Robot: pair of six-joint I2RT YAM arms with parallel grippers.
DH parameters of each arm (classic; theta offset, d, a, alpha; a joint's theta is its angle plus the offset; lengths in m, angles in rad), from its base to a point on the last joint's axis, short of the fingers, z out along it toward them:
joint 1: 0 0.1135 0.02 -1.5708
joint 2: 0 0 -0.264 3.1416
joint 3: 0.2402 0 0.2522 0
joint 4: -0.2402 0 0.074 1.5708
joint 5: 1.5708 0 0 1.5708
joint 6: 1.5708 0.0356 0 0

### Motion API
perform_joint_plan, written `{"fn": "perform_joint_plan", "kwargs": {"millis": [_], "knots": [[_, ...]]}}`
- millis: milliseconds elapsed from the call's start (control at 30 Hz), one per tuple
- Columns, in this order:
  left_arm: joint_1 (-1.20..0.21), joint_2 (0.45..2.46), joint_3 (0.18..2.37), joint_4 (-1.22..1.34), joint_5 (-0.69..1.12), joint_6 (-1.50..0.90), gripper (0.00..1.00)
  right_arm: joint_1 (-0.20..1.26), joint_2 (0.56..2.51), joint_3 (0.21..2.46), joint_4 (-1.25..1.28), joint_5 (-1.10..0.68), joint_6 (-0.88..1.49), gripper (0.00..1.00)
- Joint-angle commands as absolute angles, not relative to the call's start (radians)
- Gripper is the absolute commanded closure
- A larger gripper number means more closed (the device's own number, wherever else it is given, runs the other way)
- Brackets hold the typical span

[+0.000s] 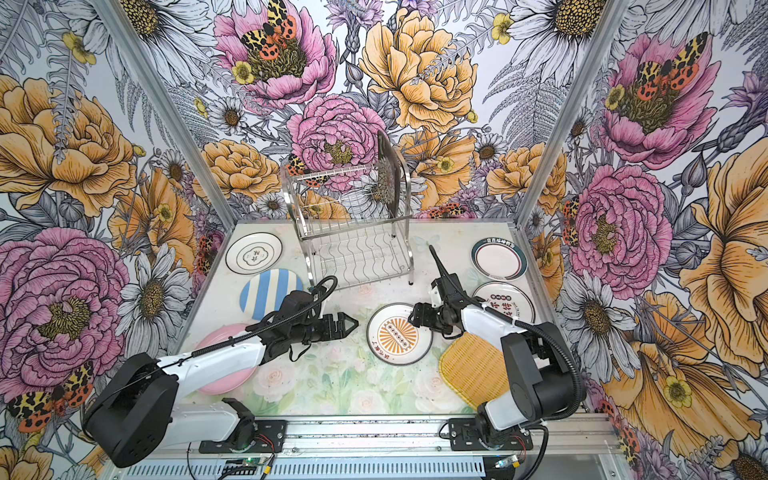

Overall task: Load plates into a dish rack
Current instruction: Move the plate to the center of the table.

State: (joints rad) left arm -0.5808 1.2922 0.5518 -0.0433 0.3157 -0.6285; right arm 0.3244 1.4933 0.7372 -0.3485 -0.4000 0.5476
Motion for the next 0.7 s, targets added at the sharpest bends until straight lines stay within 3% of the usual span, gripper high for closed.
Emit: {"fn": "perform_joint_plan", "kwargs": {"millis": [0, 233, 667], "knots": [[-0.567, 1.294, 0.529, -0.025, 0.343, -0.623, 0.01, 0.381, 1.495, 0.743, -0.293, -0.438, 0.602, 0.21], [-0.555, 1.277, 0.516, -0.045, 0.347, -0.627, 0.01, 0.452, 1.528, 0.753, -0.251, -0.5, 0.62, 0.22], [-0.527, 1.265, 0.497, -0.05, 0.366, -0.63, 0.01, 0.348, 1.563, 0.693, -0.251, -0.649, 0.517, 0.37]]}}
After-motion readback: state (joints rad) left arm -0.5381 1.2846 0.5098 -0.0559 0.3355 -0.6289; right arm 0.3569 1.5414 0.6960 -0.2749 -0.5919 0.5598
